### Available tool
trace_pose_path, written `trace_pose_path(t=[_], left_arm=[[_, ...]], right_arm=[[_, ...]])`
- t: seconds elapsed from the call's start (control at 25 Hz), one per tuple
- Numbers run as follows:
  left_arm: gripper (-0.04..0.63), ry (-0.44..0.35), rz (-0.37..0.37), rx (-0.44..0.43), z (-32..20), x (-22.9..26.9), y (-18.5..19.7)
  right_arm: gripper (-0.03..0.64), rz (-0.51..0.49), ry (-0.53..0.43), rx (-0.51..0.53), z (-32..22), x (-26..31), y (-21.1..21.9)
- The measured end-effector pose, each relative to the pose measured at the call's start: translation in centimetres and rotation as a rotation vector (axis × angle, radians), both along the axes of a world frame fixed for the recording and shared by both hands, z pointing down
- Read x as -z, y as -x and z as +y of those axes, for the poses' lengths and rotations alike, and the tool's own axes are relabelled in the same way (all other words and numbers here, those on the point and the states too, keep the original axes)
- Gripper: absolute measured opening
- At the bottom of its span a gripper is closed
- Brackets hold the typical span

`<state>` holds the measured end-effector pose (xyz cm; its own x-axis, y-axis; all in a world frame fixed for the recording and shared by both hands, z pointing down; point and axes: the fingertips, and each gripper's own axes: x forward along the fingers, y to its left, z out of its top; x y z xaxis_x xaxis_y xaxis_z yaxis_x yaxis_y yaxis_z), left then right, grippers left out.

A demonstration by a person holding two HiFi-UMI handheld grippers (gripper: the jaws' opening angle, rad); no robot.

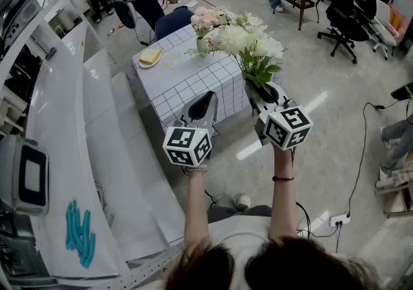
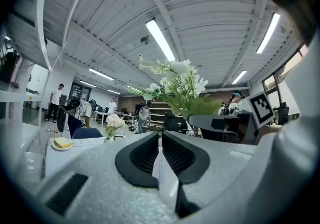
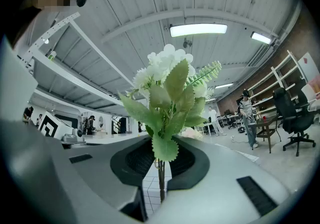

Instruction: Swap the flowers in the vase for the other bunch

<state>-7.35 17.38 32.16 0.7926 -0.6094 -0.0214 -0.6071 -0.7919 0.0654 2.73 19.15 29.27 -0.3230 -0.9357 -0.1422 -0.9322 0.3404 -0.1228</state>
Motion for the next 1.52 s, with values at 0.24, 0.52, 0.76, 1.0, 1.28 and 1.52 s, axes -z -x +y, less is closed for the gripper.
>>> trace_pose_path(t=[0.24, 0.52, 0.76, 1.0, 1.28, 1.52], left_arm=[[0.032, 0.004, 0.004, 0.009, -0.5, -0.4, 0.0], [0.032, 0.012, 0.007, 0.008, -0.4, -0.6, -0.6], [0.032, 0.035, 0.011, 0.027, -0.7, -1.3, 0.6], [0.032, 0.06, 0.001, 0.062, -1.9, -1.7, 2.0], [0.032, 0.088, -0.017, 0.059, -5.2, -2.7, 2.2], [0.032, 0.096, -0.01, 0.014, -9.7, -2.5, 0.8]], right_arm=[[0.055, -0.001, 0.0, 0.007, -0.4, -0.3, -0.1], [0.055, -0.018, 0.002, 0.013, -0.5, -0.2, -0.7], [0.055, -0.059, 0.016, 0.005, -1.2, -1.0, -0.5], [0.055, -0.1, 0.028, 0.002, -2.4, -1.8, -0.4], [0.055, -0.13, 0.044, -0.011, -6.0, -2.6, -0.9], [0.055, -0.139, 0.074, -0.031, -10.1, -3.8, -1.4]])
